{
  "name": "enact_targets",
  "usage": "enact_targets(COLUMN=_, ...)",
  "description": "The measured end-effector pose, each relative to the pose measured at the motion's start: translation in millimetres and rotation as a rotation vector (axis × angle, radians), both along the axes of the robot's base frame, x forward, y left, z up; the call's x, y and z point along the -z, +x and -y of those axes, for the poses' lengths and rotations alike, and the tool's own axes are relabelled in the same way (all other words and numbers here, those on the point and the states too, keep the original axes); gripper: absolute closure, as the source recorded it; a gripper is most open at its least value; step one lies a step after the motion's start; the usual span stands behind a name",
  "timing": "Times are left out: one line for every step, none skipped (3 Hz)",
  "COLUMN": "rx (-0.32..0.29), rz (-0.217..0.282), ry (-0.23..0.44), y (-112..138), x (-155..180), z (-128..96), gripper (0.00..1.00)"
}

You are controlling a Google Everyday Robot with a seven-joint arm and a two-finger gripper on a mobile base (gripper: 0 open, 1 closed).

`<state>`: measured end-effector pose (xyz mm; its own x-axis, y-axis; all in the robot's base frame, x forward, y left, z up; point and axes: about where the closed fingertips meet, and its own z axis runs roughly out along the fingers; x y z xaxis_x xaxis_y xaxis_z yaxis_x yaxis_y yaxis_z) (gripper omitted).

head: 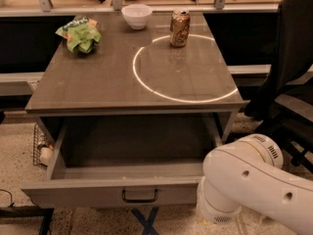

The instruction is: Close top drawer

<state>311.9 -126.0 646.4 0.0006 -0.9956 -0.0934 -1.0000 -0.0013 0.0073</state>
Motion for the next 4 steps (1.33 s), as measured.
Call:
enact_targets(rx=-0.034, rz=0.038, ry=0.005, y=46.7, x=-1.3, z=-22.4, gripper=1.0)
enact_targets(rx=-0.045, rz=0.049, ry=0.004, y=59.3, x=-2.0, z=-28.6, gripper=1.0)
enact_targets(rx=-0.079, rz=0.083, ry=0.004, y=117.0, x=-8.2, z=-50.4, gripper=1.0)
enact_targets(rx=-0.092, rz=0.094, ry=0.003, y=138.9, x=-9.8, z=-58.9, gripper=1.0)
